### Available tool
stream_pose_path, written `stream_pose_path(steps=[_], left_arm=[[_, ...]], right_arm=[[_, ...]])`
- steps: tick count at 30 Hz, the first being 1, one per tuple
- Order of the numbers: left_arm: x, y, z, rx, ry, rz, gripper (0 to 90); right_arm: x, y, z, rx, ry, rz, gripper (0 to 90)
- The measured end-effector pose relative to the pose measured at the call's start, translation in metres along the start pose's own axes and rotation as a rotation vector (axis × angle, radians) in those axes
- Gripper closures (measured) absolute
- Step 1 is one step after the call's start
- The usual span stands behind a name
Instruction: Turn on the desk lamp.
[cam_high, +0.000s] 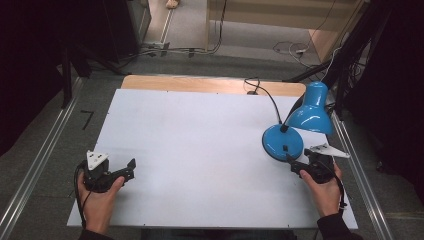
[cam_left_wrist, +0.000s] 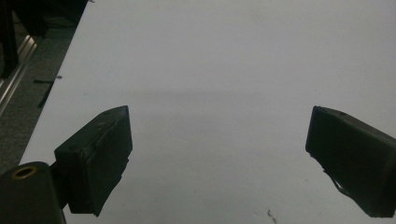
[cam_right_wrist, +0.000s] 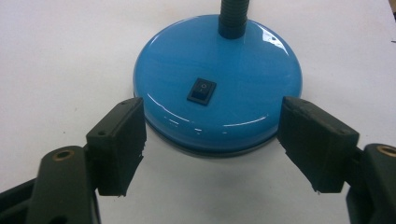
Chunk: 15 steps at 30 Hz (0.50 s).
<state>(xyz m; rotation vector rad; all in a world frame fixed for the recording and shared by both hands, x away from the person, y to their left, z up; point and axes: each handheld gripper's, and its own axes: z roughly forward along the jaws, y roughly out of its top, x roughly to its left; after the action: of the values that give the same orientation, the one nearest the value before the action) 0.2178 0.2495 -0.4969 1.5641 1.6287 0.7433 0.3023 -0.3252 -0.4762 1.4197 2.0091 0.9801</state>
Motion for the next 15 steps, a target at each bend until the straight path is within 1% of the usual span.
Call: stream_pose_path(steps=[1,6,7,11,12,15], left_arm=[[0.0001,0.0,0.0002,0.0,-0.002,0.001,7.5],[-0.0004,0.0003,0.0007,0.002,-0.004,0.002,7.5],[-0.0006,0.0004,0.0007,0.003,-0.004,0.003,7.5],[-0.0007,0.0003,0.0007,0.004,-0.002,0.004,7.5],[-0.0007,0.0002,0.0007,0.003,-0.002,0.003,7.5],[-0.0005,0.0002,0.0007,0.004,-0.002,0.004,7.5]], right_arm=[[0.0,0.0,0.0,0.0,0.0,0.0,26.6],[-0.0001,0.0013,0.0039,-0.008,0.009,-0.007,32.3],[-0.0006,0.0021,0.0049,-0.018,0.01,-0.008,36.4],[-0.0015,0.0042,0.007,-0.038,0.013,-0.005,44.6],[-0.0015,0.0042,0.007,-0.038,0.013,-0.005,44.6],[-0.0011,0.0053,0.0094,-0.048,0.009,-0.008,53.1]])
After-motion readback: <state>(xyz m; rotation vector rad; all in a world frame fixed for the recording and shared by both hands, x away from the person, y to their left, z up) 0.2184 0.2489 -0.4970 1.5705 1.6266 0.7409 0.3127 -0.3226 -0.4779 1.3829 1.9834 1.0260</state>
